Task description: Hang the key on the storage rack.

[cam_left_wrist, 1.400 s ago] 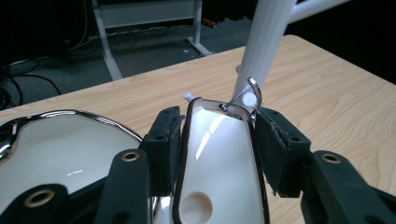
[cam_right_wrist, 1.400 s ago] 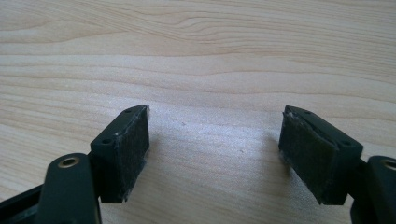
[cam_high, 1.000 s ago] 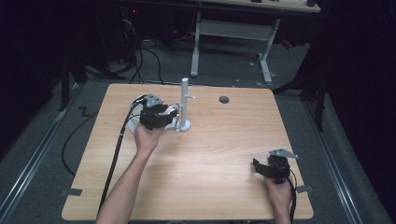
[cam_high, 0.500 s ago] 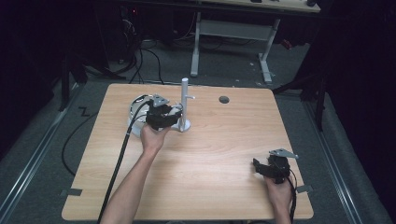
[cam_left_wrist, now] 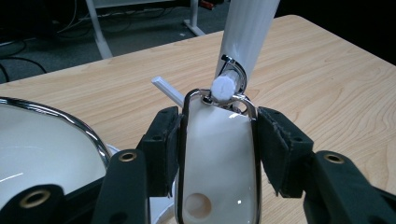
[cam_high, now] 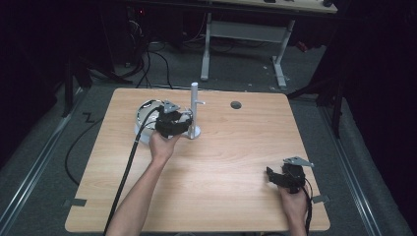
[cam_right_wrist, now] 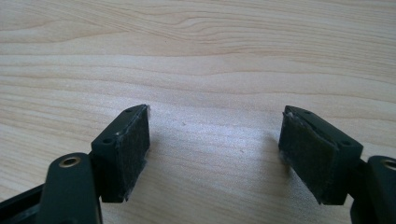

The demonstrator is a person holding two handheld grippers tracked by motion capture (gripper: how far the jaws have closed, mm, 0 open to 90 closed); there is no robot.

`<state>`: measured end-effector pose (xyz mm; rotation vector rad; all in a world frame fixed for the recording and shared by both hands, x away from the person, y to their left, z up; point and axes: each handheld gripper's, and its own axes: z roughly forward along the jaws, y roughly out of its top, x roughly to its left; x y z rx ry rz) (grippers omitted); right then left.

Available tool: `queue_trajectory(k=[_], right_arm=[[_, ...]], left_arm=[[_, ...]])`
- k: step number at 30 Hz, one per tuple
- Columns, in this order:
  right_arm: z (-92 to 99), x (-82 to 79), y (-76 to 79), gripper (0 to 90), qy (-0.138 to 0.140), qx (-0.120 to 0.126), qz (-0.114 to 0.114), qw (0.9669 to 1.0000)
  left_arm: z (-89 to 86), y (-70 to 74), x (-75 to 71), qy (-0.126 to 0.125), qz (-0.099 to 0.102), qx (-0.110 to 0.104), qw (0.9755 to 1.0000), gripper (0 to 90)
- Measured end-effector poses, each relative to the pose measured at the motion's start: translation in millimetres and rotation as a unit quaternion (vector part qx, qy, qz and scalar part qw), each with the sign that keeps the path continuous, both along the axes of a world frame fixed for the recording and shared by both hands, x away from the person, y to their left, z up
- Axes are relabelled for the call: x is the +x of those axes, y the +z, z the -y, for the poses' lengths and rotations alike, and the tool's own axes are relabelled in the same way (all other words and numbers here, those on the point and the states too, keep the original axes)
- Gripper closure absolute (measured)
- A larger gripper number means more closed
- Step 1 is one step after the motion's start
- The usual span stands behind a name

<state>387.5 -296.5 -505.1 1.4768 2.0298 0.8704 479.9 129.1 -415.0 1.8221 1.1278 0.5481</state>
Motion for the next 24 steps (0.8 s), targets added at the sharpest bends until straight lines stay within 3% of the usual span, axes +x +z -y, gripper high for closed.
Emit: queue_trajectory(k=[9,12,24], right_arm=[[0.0,0.0,0.0,24.8,0.0,0.0,0.0,1.0],[0.0,0.0,0.0,24.8,0.0,0.0,0.0,1.0],[-0.2,0.1,0.1,24.8,-0.001,0.0,-0.001,1.0]], left_arm=[[2.9,-2.0,-1.8,-0.007,-0.005,0.017,0.9998,48.0],[2.3,-1.6,-2.7,-0.006,-0.009,0.02,0.9997,43.4],[-11.7,10.6,-18.9,-0.002,0.013,0.016,0.9998,38.2]])
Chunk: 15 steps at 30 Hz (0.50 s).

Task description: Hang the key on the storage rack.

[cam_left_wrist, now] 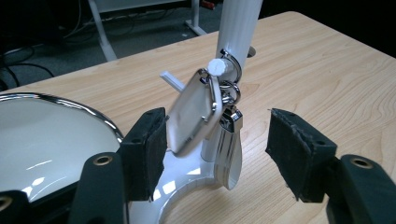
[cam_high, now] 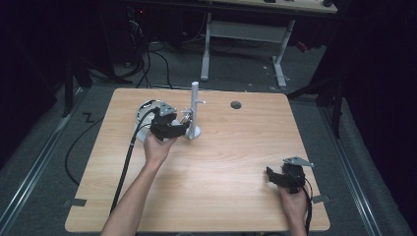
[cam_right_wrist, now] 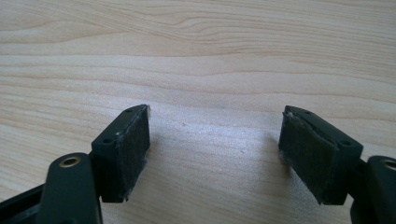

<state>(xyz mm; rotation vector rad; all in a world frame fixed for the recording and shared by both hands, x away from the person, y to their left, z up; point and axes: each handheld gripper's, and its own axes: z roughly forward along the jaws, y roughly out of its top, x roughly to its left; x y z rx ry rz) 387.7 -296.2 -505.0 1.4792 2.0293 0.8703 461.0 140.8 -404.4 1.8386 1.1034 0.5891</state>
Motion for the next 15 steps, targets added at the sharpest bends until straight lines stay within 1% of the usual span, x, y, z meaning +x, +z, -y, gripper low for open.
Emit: queue_trajectory(k=[1,4,8,11,13,15], right_arm=[[0.0,0.0,0.0,24.8,0.0,0.0,0.0,1.0],[0.0,0.0,0.0,24.9,0.0,0.0,0.0,1.0],[0.0,0.0,0.0,24.8,0.0,0.0,0.0,1.0],[0.0,0.0,0.0,24.8,0.0,0.0,0.0,1.0],[0.0,0.0,0.0,24.9,0.0,0.0,0.0,1.0],[0.0,0.0,0.0,24.8,0.0,0.0,0.0,1.0]], left_arm=[[-1.4,0.9,-1.3,0.002,0.002,-0.003,1.0,38.3],[-7.0,3.5,-5.0,0.005,0.005,0.0,1.0,38.2],[-15.5,6.4,-12.2,0.01,0.011,-0.008,0.9999,38.2],[-20.5,7.9,-15.6,0.011,0.011,-0.011,0.9998,38.2],[-24.0,9.4,-17.9,0.013,0.011,-0.006,0.9998,38.2],[-28.0,10.8,-20.3,0.016,0.012,-0.009,0.9998,38.2]])
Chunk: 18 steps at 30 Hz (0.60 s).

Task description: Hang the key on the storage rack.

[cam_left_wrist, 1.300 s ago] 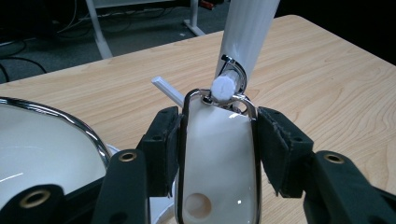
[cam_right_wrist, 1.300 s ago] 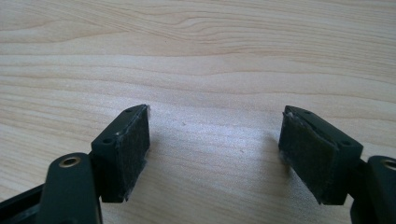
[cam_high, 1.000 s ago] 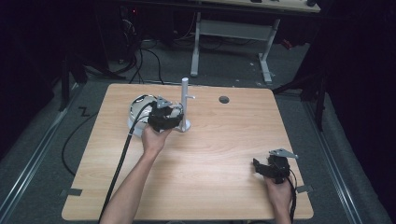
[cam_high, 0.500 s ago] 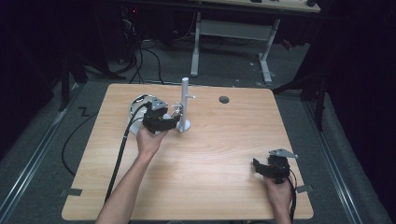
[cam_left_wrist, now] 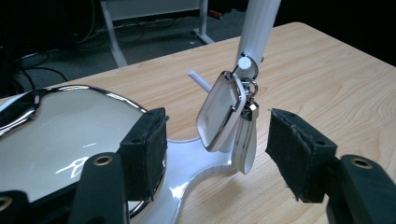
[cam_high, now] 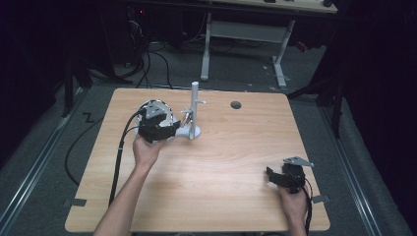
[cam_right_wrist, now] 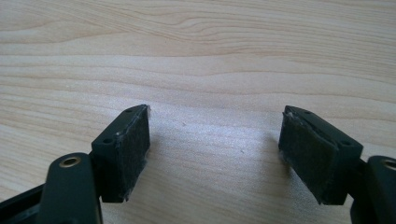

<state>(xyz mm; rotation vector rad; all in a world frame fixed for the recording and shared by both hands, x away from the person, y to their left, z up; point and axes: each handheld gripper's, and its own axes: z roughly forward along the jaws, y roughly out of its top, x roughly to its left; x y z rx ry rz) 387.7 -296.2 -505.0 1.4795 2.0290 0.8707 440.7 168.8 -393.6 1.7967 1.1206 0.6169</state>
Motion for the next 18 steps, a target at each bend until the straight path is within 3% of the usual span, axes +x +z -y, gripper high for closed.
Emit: queue_trajectory(k=[18], right_arm=[[0.0,0.0,0.0,24.9,0.0,0.0,0.0,1.0]], left_arm=[[-25.3,5.6,-20.5,0.004,0.003,-0.022,0.9997,38.4]])
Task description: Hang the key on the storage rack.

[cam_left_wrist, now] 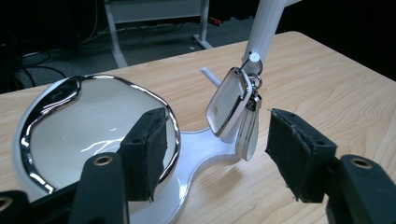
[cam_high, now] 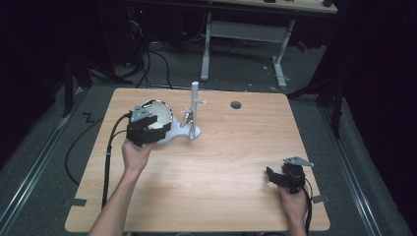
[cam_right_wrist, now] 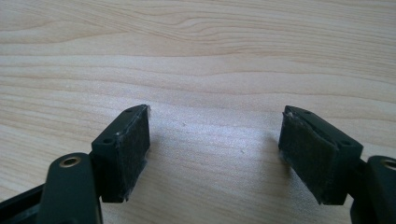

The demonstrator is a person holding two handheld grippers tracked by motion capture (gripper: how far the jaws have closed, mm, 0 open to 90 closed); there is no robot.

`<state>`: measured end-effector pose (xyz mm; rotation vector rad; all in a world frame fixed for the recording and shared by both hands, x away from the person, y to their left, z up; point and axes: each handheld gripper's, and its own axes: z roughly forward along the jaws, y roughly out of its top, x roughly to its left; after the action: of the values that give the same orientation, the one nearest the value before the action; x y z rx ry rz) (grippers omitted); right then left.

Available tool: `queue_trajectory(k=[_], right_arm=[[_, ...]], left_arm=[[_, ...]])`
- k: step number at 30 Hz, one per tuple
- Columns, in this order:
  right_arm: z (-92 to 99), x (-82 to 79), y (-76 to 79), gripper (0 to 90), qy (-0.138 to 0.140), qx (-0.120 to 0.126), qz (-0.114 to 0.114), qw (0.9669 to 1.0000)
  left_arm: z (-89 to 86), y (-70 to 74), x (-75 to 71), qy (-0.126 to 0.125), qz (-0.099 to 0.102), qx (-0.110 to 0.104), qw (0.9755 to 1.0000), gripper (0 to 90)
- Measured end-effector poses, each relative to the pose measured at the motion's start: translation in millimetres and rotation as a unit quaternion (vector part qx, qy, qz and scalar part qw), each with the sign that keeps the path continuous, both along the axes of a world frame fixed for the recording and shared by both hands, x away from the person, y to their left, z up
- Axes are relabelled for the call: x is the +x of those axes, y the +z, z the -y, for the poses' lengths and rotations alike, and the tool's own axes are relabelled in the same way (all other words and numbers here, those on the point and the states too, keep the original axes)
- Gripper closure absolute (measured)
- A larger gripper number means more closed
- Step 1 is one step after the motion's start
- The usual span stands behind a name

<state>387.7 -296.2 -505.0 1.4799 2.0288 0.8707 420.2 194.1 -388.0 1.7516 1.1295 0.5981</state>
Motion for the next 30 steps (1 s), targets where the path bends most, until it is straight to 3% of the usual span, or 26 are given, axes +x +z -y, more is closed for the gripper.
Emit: queue_trajectory(k=[7,30], right_arm=[[0.0,0.0,0.0,24.9,0.0,0.0,0.0,1.0],[0.0,-0.1,0.0,24.8,0.0,0.0,0.0,1.0]], left_arm=[[-13.3,1.2,-9.5,0.013,0.005,-0.015,0.9998,38.5],[-38.3,0.8,-36.7,0.027,0.006,-0.028,0.9992,38.6]])
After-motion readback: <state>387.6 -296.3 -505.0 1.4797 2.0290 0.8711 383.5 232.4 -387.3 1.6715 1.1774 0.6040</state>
